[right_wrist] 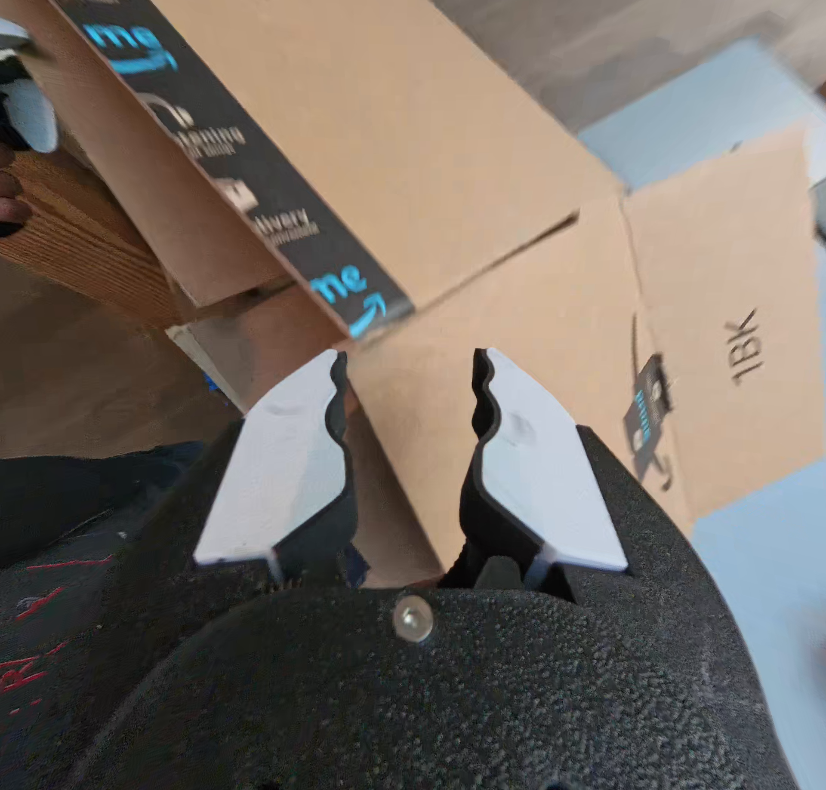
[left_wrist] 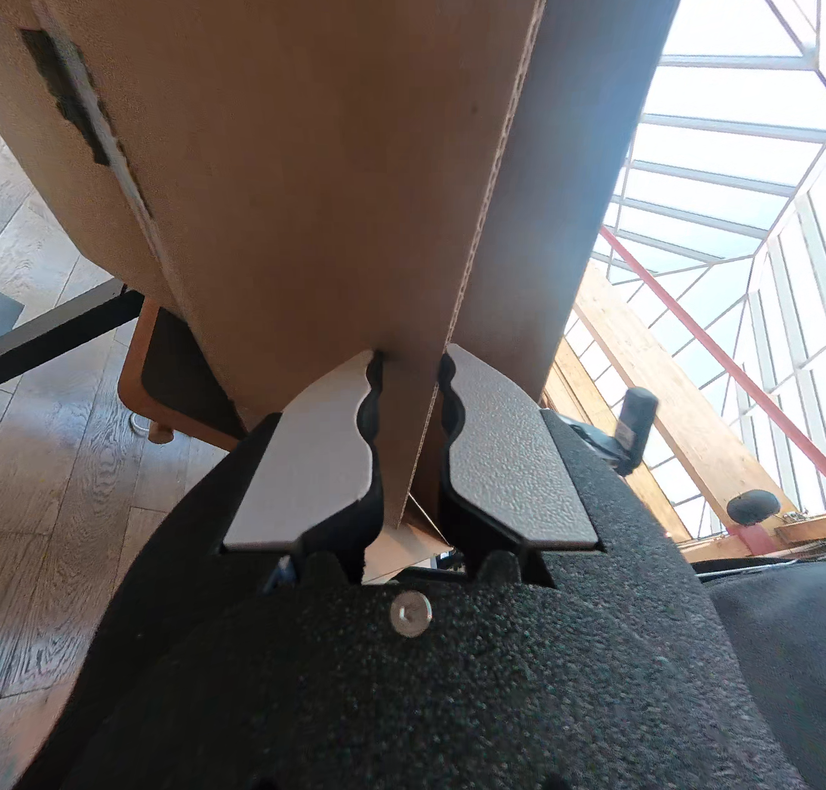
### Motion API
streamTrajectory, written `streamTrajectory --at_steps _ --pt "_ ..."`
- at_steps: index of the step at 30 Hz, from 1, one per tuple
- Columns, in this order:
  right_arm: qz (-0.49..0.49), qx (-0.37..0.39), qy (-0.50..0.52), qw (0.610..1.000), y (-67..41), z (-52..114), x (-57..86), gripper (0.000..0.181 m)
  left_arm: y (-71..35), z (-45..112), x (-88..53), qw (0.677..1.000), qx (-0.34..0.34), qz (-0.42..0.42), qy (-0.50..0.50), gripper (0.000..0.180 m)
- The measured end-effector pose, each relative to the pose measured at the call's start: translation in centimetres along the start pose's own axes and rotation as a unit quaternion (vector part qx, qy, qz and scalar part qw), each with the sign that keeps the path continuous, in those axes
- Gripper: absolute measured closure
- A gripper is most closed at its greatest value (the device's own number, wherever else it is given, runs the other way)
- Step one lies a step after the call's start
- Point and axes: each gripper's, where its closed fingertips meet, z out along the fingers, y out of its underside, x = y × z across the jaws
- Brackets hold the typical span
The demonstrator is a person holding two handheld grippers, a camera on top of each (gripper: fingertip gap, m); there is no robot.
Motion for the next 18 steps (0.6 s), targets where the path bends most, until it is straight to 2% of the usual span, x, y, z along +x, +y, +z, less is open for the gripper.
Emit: streamTrajectory --at_steps 3,4,5,9,11,13,18 --pt "0.130 -0.037 -0.094 0.986 4.2 2.8 0.2 0.115 -0.1 0.3 0.7 1.000 0.002 -0.001 0.020 0.156" --pt "0.171 -0.052 -0.129 0.975 5.4 3.7 -0.4 0.119 0.0 0.5 0.8 1.000 0.000 -0.002 0.023 0.156" --pt "0.194 -0.076 -0.140 0.968 6.8 4.6 -0.8 0.130 -0.1 0.6 0.8 1.000 0.005 -0.004 0.023 0.155" --pt "0.165 -0.185 -0.158 0.956 13.3 7.3 -4.0 0.129 0.2 0.1 0.8 0.999 0.017 -0.018 0.023 0.156" --pt "0.146 -0.210 -0.163 0.953 15.6 7.8 -5.2 0.131 0.6 -0.5 0.2 0.999 0.021 -0.025 0.014 0.157" --pt "0.159 -0.194 -0.164 0.954 16.2 7.3 -5.3 0.131 1.2 -1.4 -0.5 0.999 0.021 -0.026 0.002 0.159" --pt "0.196 -0.085 -0.132 0.968 13.1 2.3 -1.6 0.128 2.9 -3.7 -2.6 0.999 0.025 -0.042 -0.022 0.162"
